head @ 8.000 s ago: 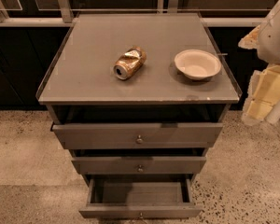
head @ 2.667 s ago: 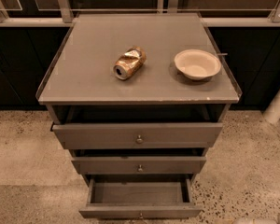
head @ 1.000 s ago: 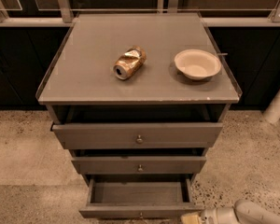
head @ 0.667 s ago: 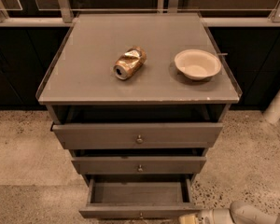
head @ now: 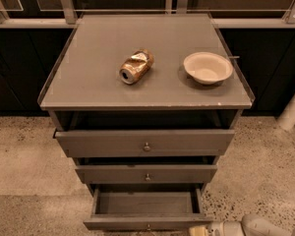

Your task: Close bottom drawer

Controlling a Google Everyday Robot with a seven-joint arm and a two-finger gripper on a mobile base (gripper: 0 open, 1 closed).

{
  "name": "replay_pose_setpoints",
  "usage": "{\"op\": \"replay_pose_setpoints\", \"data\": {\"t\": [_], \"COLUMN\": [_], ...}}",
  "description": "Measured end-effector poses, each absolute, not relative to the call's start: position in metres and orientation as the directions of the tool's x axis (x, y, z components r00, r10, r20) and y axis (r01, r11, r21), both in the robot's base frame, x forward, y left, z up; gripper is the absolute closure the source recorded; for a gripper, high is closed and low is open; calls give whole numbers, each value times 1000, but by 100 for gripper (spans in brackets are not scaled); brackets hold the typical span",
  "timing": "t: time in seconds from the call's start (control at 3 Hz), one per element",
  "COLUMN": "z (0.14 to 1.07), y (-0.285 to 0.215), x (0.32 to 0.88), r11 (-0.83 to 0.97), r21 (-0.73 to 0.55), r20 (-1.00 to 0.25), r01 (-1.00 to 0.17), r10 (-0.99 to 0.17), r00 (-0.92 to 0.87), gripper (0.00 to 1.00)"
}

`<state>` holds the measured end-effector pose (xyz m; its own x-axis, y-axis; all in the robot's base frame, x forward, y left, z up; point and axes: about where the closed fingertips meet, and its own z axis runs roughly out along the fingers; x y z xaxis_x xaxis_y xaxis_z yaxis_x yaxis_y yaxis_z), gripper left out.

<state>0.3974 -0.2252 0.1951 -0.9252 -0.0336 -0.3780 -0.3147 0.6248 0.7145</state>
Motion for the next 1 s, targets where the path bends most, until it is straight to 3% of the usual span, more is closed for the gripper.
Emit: {"op": "replay_pose_setpoints", "data": {"t": [1.0], "z": [135], "y": [-200], "x": [440], "r11": [741], "r21": [553], "r20": [-593], "r01": [-381], "r10": [29], "r00": [-805], "gripper": [100]}}
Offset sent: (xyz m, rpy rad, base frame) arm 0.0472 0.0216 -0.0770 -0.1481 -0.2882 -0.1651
